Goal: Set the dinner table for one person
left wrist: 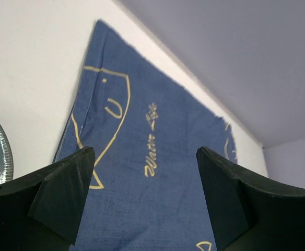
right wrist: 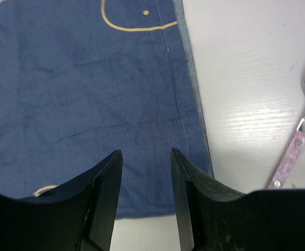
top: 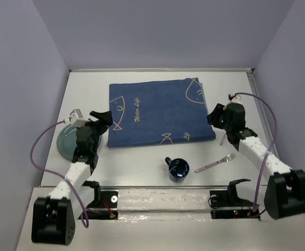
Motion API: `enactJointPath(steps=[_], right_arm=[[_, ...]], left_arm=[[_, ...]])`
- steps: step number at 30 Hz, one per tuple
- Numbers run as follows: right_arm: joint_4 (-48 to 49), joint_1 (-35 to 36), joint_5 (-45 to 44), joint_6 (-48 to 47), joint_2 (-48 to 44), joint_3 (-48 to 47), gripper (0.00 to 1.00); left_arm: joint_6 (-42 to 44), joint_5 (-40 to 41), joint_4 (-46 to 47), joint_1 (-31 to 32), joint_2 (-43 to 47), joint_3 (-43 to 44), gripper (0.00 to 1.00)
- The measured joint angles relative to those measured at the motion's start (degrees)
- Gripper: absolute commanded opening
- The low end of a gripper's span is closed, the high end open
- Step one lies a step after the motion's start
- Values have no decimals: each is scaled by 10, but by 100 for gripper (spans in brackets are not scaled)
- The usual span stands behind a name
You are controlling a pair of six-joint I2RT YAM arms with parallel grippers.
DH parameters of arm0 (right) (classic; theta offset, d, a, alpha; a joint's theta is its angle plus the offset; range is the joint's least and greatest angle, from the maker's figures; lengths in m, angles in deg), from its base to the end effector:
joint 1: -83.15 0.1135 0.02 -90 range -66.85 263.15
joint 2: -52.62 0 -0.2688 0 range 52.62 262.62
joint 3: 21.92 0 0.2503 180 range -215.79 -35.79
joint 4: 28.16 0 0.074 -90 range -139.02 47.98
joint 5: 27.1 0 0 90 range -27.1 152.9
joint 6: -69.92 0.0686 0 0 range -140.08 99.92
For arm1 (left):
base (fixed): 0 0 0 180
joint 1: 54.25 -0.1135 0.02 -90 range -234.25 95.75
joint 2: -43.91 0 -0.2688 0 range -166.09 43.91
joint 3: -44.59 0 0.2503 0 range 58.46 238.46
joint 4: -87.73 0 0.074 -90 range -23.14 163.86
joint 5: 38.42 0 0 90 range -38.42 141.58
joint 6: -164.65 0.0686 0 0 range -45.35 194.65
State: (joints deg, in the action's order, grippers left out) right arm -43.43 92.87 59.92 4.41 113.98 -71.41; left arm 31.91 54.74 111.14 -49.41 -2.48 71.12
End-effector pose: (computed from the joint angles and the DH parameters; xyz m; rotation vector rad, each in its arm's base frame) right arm 0.2598 0.0409 0.2329 0.2971 2.0373 0.3188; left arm 0.2118 -0.0141 0.2319 -0.5430 1.4423 -0.6223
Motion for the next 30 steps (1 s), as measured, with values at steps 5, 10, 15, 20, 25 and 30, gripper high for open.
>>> enactJointPath(steps=[5, 10, 15, 20, 25, 30], right_arm=[[5, -2, -2, -13, 210, -122, 44], [-25, -4, 21, -17, 304, -176, 3], [-46, -1, 67, -5, 200, -91, 21], [-89, 41, 84, -8, 132, -52, 46], [-130, 101, 97, -40, 151, -64, 57], [-177, 114, 116, -87, 229, -137, 63]], left_arm=[[9, 3, -19, 36, -170, 89, 91], [31, 10, -49, 90, -192, 126, 13], [60, 18, -78, 207, -154, 126, 19], [85, 35, -130, 263, -153, 126, 34], [111, 59, -158, 299, -146, 124, 37], [138, 58, -159, 312, -180, 134, 36]])
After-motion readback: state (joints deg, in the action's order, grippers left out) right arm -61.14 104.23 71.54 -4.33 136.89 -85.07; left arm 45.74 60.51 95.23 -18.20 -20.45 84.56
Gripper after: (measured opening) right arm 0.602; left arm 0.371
